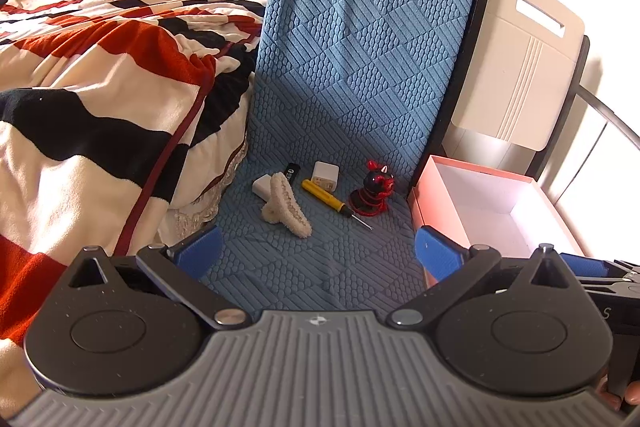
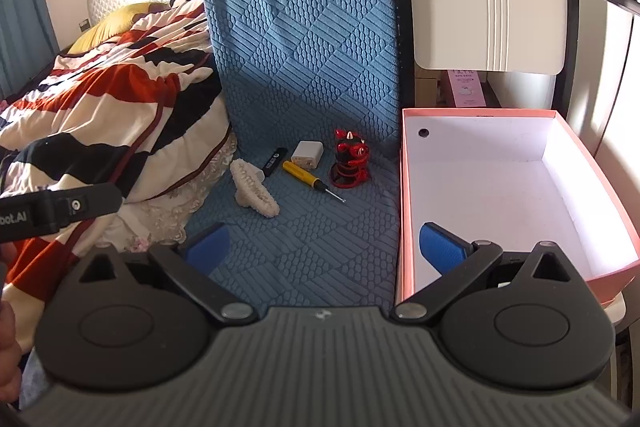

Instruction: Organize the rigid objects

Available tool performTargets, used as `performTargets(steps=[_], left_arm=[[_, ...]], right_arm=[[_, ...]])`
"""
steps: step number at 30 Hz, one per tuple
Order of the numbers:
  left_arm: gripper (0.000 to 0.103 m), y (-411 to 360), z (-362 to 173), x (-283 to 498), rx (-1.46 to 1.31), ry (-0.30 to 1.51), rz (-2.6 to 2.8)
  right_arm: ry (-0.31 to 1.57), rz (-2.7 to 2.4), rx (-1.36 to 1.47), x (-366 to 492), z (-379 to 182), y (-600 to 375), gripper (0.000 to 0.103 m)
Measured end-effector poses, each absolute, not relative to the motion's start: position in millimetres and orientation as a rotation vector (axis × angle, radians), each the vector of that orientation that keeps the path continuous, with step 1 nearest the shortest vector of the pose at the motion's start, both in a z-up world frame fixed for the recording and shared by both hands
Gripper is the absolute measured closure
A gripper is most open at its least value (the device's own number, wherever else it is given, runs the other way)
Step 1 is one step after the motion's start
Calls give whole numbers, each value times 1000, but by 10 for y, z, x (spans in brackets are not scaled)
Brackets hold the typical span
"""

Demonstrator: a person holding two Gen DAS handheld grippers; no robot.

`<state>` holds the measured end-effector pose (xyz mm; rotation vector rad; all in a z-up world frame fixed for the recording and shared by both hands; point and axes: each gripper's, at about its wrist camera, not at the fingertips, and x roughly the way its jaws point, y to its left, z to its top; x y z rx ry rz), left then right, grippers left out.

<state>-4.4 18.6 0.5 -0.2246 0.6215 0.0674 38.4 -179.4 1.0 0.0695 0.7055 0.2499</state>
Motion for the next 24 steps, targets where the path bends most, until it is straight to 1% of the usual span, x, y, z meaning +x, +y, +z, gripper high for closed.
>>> performTargets(steps=[24], left_arm=[[0,189,-70,65,-234,647,48]], right_arm=[[745,261,59,487,-100,-1724,0]])
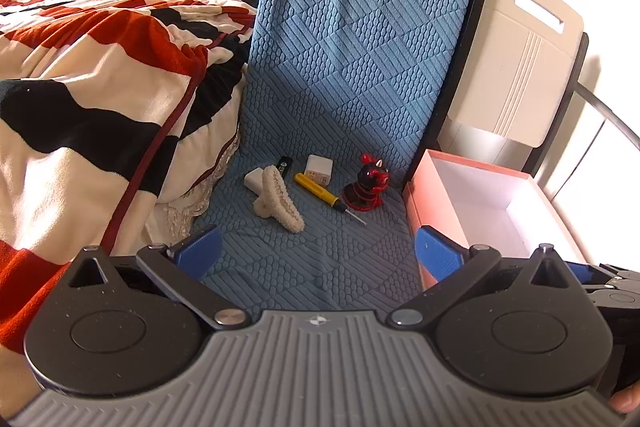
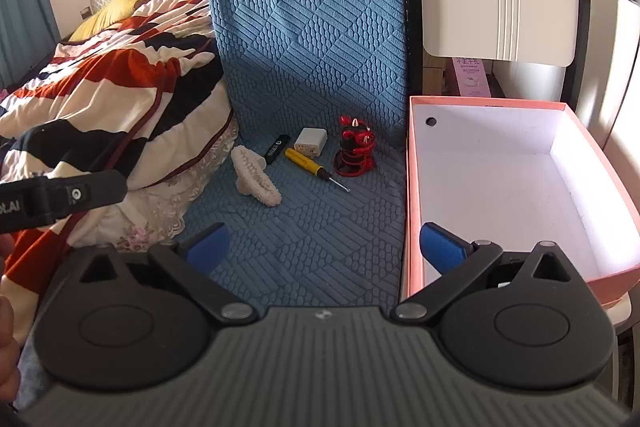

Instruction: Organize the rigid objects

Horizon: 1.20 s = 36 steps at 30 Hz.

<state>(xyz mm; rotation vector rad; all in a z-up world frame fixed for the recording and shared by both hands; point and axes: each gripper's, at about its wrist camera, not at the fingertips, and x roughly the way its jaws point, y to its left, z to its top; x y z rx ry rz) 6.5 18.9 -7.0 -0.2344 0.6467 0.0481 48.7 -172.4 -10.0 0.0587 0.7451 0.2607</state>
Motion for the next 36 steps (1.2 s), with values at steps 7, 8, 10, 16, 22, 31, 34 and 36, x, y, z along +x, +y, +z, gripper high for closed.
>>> performTargets(steps=[7,8,10,16,22,31,34,36], left_arm=[[0,216,-115,95,-232,654,51],[0,219,-118,101,-232,653,49],[0,221,-151,129,-238,651,39],[0,226,-281,216,-251,673,37],[0,277,-353,251,-262,683,55],[0,274,-421,267,-258,681,42],[0,273,-534,349,-259,690,15],[0,284,-606,405,-258,695,20]], right_arm=[[757,259,59,500,-138,-1722,0],[758,259,58,503,-142,-1721,0],[760,260,58,511,-154,-1718,0],[779,255,70,575,-253,-1726,0],[783,257,58,583,-317,-1716,0],[785,253,53,574,-368,-1742,0],[778,252,63,589,-389,-1755,0],[774,240,62,609,-421,-1747,0]])
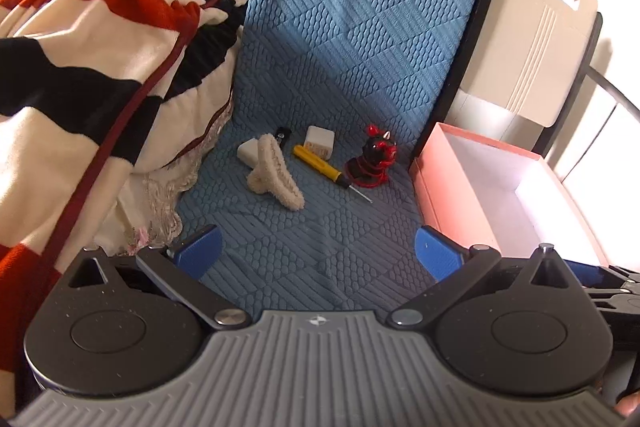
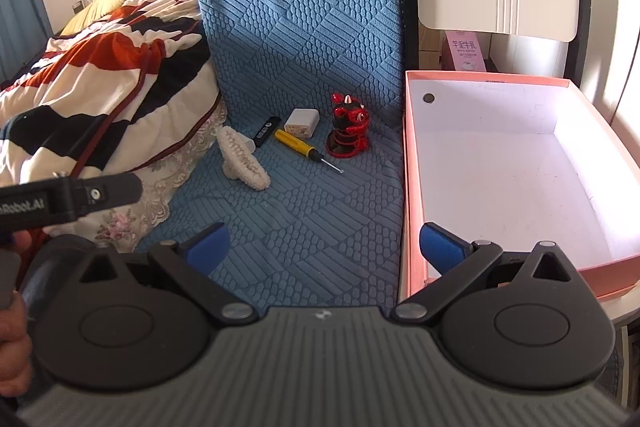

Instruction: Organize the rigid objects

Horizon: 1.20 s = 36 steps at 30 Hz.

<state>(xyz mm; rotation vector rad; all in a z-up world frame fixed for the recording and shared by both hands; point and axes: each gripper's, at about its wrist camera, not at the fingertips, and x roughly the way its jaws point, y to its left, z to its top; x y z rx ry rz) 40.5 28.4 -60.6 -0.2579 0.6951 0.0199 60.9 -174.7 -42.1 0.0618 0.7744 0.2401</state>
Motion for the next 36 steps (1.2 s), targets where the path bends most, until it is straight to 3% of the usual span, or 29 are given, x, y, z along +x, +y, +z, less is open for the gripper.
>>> performTargets(steps=[16,22,31,36], left_arm=[[0,399,-1121,926,-256,742,25],[0,339,-1170,1104,-246,749,-19],[0,370,-1197,1402,-288,774,14],[0,342,-1177,1596,-264,781,16]], right_arm=[[788,218,53,887,-770,-1704,0],[798,216,-14,1041,-858,-1617,0],[807,254,104,1298,-897,-1651,0],[830,254,108,1461,-950,-1650,17]])
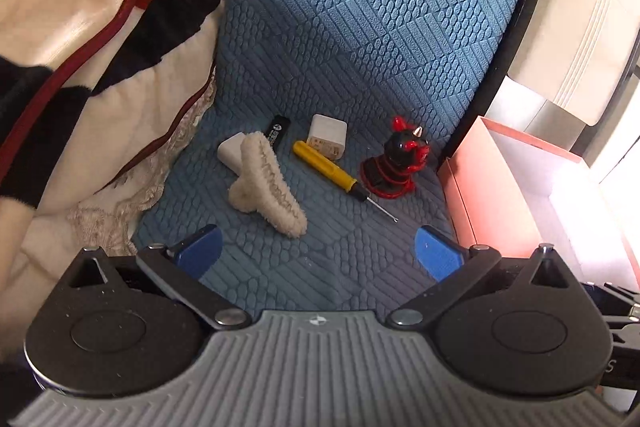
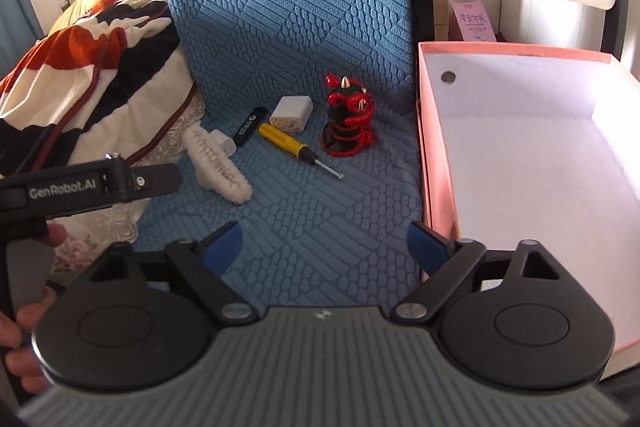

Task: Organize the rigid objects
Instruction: 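Lower the right tool onto the red toy figure while the left tool approaches the white plush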

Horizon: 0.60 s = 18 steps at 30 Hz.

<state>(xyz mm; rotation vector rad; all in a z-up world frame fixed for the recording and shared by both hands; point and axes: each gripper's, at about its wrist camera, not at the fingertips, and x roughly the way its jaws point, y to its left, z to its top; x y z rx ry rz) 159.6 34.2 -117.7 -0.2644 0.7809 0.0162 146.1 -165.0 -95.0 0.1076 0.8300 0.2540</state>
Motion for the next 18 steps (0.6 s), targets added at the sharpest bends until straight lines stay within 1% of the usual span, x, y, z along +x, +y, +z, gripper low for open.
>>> performTargets(steps=[2,13,14,15,18], left_arm=[[0,338,-1193,1687,-256,785,22],[0,458,-1359,2200,-249,813,59],[0,502,-1391,2239,-264,822,70],[0,547,-1422,2270,-287,834,81],[0,664,-1537,2345,-358,860,95]], right_arm=[[819,244,113,1522,-934,-1661,18],[775,246,59,1880,-964,-1594,18],[773,244,54,1911,-966,-1590,19],[768,239,46,1941,-966,-1584,23],[770,222,40,2058,-996,-1557,28]])
